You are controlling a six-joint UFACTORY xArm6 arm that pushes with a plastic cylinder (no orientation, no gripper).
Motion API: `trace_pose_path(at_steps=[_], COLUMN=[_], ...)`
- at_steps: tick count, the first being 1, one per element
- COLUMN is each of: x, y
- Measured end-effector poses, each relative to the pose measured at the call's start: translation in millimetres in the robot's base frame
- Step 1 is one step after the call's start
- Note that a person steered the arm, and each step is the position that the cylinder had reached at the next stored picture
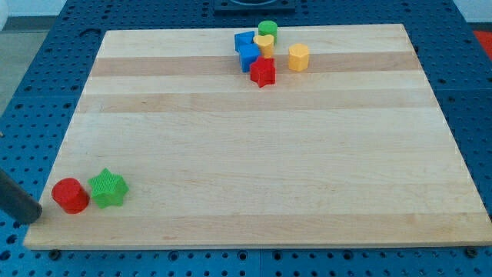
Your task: Push red circle towards bottom right
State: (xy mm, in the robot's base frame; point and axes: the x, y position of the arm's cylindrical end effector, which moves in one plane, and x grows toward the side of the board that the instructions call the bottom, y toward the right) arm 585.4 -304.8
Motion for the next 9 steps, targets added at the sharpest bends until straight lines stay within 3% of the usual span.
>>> trace_pose_path(at_steps=[2,3,4,5,9], x=[-29.9,-36.3,-11.9,25.0,33.4], y=[4.8,66.2,90.3,61.7,82.6])
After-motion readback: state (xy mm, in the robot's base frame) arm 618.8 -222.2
